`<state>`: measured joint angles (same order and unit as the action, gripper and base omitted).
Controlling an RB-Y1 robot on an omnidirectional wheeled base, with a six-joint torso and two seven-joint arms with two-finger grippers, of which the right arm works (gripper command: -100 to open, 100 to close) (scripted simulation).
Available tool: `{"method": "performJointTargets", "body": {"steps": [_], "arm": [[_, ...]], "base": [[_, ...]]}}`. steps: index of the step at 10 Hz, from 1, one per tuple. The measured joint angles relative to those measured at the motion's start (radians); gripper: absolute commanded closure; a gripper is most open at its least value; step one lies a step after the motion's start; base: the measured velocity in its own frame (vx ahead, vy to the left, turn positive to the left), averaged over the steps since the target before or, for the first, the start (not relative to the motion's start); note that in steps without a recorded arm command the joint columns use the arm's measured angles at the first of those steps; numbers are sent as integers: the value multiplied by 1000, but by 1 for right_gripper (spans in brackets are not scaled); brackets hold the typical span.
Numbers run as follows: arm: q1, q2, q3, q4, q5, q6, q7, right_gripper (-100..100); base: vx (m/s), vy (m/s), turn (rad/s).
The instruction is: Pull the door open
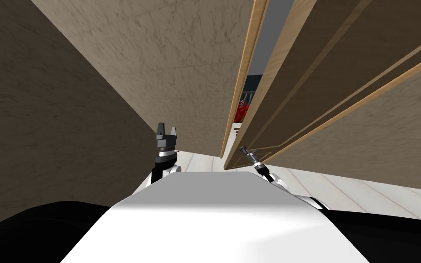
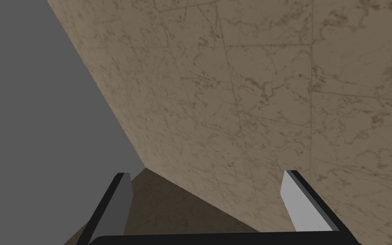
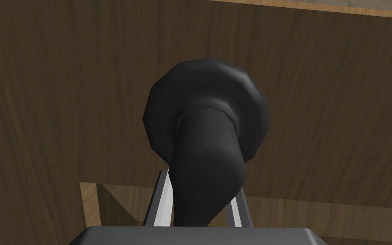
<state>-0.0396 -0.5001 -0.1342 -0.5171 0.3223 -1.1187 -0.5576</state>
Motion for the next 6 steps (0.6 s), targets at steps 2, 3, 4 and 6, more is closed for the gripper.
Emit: {"method": "performJointTargets", "body": {"steps": [2, 3, 4, 6], "arm": [[-3, -12, -4, 44, 7, -44, -4, 100], [-11, -22, -6, 85, 12, -80, -5, 100], [17, -23, -8, 46, 14, -78, -13, 100], [15, -30, -9, 74, 19, -106, -16, 100]], "base": [[-169, -85, 178], [-128, -58, 47], [-164, -77, 119], [-119, -58, 118]]}}
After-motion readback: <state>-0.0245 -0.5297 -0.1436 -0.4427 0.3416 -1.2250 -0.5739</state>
